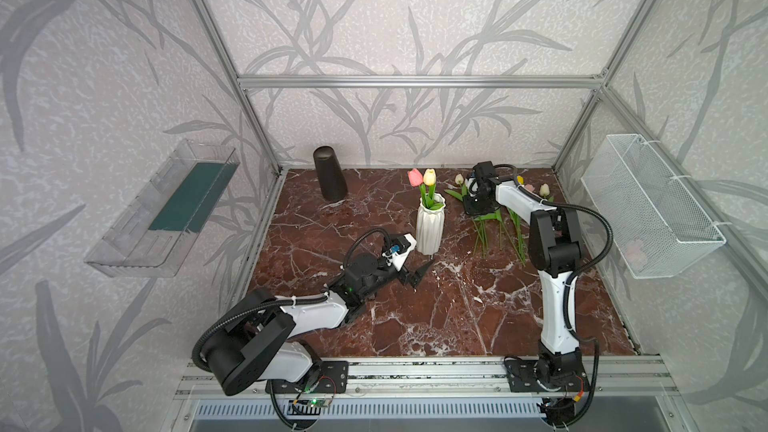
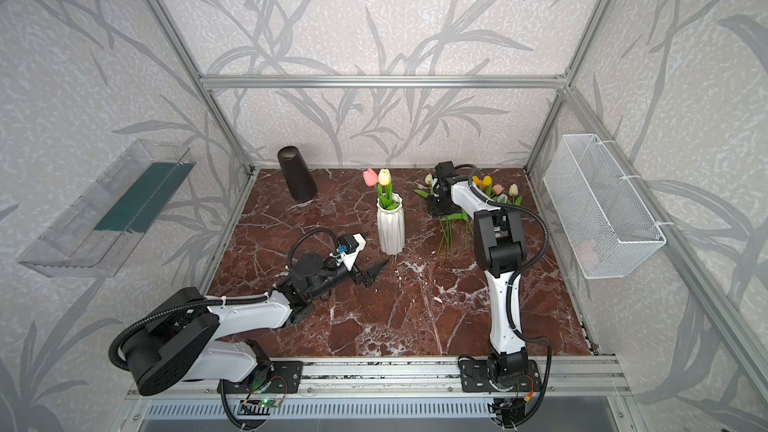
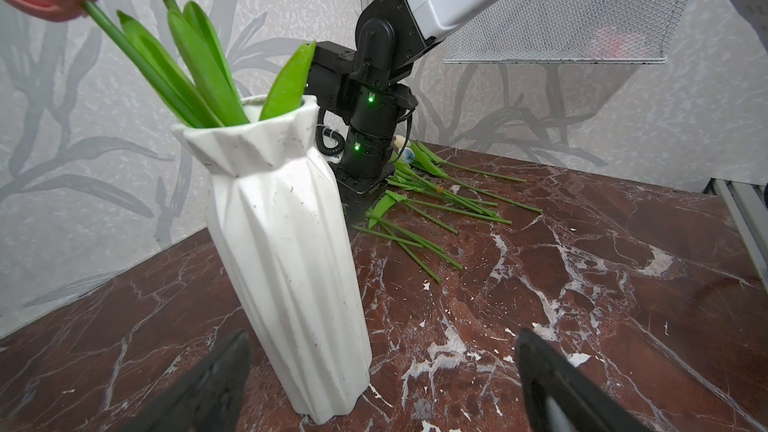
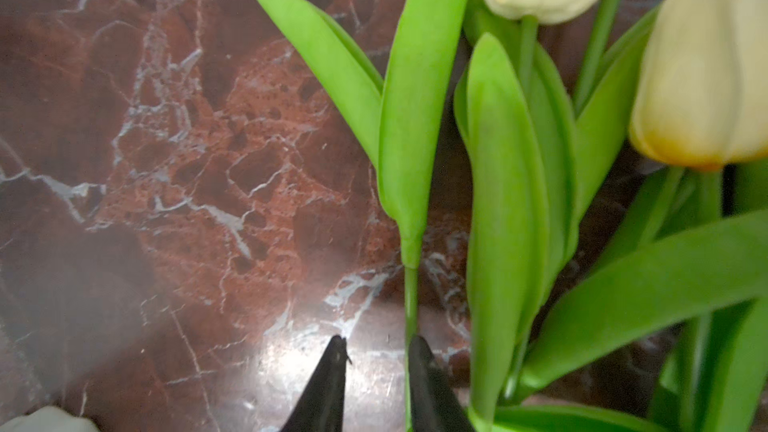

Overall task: Arrange the flowers into the vase
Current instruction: 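Move the right gripper back to the tulip pile and grasp a cream tulip stem, then lift the cream tulip upright and carry it over the white vase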

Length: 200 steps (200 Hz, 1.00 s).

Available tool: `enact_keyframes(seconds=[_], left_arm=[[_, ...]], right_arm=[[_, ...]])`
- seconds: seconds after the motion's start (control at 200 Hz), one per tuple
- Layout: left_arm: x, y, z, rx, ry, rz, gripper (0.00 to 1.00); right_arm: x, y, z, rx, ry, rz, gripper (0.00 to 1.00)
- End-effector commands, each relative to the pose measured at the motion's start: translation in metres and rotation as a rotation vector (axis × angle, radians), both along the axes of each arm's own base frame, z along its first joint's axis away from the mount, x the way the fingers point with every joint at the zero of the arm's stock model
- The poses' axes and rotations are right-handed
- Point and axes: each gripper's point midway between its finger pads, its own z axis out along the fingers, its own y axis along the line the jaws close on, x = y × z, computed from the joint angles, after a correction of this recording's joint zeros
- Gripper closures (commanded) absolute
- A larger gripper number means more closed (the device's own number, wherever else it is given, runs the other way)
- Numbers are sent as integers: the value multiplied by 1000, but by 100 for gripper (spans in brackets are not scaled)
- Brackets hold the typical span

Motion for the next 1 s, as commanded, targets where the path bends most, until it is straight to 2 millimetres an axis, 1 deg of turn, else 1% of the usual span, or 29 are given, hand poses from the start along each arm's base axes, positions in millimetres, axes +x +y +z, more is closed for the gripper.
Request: enact_keyframes(seconds=[0.0, 0.105, 0.205, 0.24, 0.29, 0.355, 0.38, 0.385, 0.405, 0.47, 0.575, 0.62, 0.63, 0.68, 0.71, 0.735, 0.79, 0.8, 0.815, 0.86, 0.865, 0.87, 0.875, 0.93, 0.935, 0.965, 0.97, 0.99, 0.995], left_arm=[[1, -2, 16, -27, -51, 1, 1], [1, 0, 15, -27, -52, 8, 1], [0, 2, 16, -33, -54, 12, 1], [0, 2, 16, -35, -54, 12, 1], [-1, 3, 18, -41, -56, 13, 1], [-1, 4, 22, -50, -60, 16, 1], [-2, 5, 24, -55, -63, 18, 1], [-2, 5, 24, -56, -64, 18, 1], [-2, 6, 25, -58, -66, 21, 1], [-3, 8, 31, -69, -72, 29, 1], [-6, 13, 38, -74, -65, 38, 1], [-7, 15, 40, -68, -66, 41, 1], [-7, 16, 40, -65, -67, 43, 1], [-9, 19, 39, -57, -71, 53, 1], [-9, 21, 39, -55, -77, 61, 1], [-9, 24, 38, -56, -84, 71, 1], [-8, 28, 37, -62, -95, 95, 1], [-8, 29, 38, -66, -98, 99, 1], [-7, 30, 39, -72, -100, 105, 1], [-7, 32, 42, -92, -105, 114, 1], [-8, 32, 42, -94, -105, 113, 1], [-8, 32, 43, -96, -105, 113, 1], [-8, 33, 43, -98, -104, 113, 1], [-11, 33, 46, -113, -100, 102, 1], [-11, 33, 47, -114, -100, 102, 1], [-13, 34, 47, -117, -96, 100, 1], [-13, 34, 48, -118, -96, 100, 1], [-14, 35, 49, -122, -94, 100, 1], [-14, 35, 48, -122, -94, 101, 1]], right_arm=[[-1, -5, -7, -46, 42, -15, 71], [-1, -3, -15, -66, 70, -10, 71], [-1, 1, -18, -92, 88, 3, 74], [-1, 2, -19, -95, 98, 4, 77], [-2, 5, -22, -88, 120, 1, 85], [-2, 9, -23, -70, 131, 6, 89], [-1, 12, -22, -64, 129, 11, 91], [0, 12, -21, -60, 125, 15, 93], [0, 14, -20, -55, 123, 20, 95], [3, 23, -10, -6, 80, 31, 100], [8, 38, 24, 108, -51, 35, 100], [8, 42, 39, 145, -94, 42, 100], [8, 44, 45, 157, -110, 45, 100], [7, 48, 59, 190, -146, 56, 100], [7, 50, 73, 211, -177, 62, 100], [4, 51, 80, 226, -195, 65, 100], [-1, 53, 106, 265, -250, 66, 100], [-3, 53, 114, 275, -268, 63, 100], [-5, 53, 118, 282, -278, 62, 100], [-12, 52, 140, 312, -334, 58, 100], [-13, 52, 140, 313, -335, 57, 100], [-15, 52, 147, 321, -352, 55, 100], [-15, 52, 147, 321, -352, 55, 100], [-26, 50, 176, 364, -440, 47, 100], [-27, 49, 182, 374, -462, 47, 100], [-32, 49, 192, 399, -510, 43, 100], [-34, 49, 200, 406, -531, 46, 100], [-41, 48, 218, 443, -598, 47, 100], [-41, 48, 218, 443, -598, 47, 100]])
